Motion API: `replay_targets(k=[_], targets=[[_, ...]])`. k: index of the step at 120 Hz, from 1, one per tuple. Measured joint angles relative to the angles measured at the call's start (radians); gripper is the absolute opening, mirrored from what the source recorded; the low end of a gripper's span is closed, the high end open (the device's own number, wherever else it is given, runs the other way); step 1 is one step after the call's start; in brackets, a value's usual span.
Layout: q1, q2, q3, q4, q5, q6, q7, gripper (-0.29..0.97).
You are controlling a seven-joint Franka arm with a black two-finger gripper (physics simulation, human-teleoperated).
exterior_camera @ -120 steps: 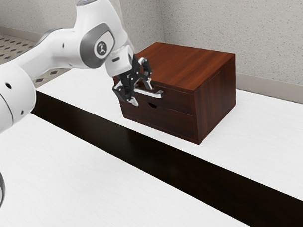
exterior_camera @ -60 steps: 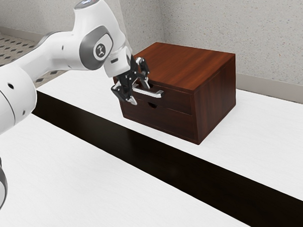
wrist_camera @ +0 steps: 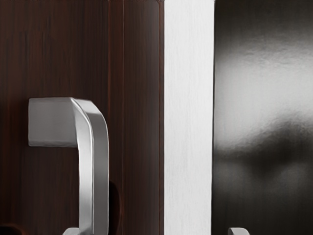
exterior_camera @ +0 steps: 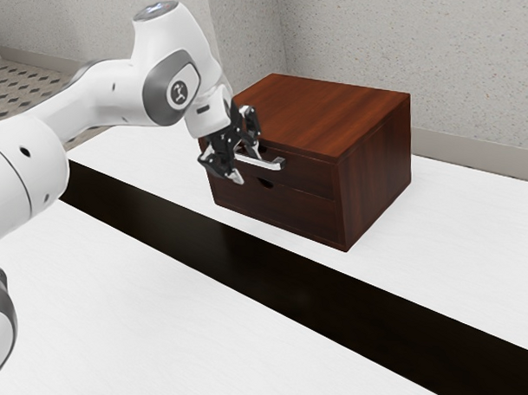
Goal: Pull the drawer handle with one arm to open the drawer
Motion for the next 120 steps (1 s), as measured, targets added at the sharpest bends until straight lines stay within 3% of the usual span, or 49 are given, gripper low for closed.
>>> replay_targets(k=[53, 120], targets=[[-0.002, -0.04, 0.0, -0.06, -0.001, -0.002, -0.03, 0.07], [-0.009, -0.239, 0.002, -0.327, 0.0, 0.051, -0.06, 0.0]])
